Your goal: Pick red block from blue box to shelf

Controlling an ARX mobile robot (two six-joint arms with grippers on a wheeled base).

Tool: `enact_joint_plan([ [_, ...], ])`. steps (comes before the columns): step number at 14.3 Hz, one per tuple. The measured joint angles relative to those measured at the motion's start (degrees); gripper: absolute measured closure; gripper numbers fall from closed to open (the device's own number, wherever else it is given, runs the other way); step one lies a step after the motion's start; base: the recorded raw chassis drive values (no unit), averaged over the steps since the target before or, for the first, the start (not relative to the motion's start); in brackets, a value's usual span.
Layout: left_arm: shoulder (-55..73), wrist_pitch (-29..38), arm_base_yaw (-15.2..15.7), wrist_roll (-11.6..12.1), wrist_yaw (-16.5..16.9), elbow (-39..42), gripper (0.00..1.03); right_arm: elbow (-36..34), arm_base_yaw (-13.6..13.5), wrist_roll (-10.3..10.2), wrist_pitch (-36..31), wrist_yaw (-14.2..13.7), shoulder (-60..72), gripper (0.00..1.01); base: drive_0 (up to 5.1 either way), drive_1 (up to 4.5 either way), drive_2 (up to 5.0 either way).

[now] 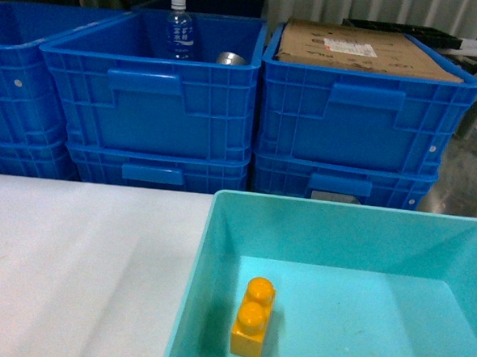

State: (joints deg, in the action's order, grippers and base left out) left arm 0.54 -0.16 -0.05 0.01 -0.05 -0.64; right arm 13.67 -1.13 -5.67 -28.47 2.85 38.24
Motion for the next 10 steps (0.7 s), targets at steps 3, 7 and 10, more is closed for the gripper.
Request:
enact_joint_plan([
  [3, 0.0, 0.0, 0.1, 0.0, 0.0, 0.0, 0.05, 0.0, 0.0, 0.2, 0.0, 0.0, 0.0, 0.74, 0.0, 0.00, 0.0],
  [7, 0.0, 0.0, 0.0, 0.0, -0.1, 0.0, 0.05, -0.1, 0.0, 0.3, 0.2, 0.1, 0.3, 0.74, 0.0, 0.00, 0.0],
  [10, 0.0, 0.0, 0.0, 0.0, 0.0, 0.0, 0.05, -0.1, 0.0, 0.3, -0.1, 0.1, 0.2, 0.74, 1.0, -1.84, -0.7],
])
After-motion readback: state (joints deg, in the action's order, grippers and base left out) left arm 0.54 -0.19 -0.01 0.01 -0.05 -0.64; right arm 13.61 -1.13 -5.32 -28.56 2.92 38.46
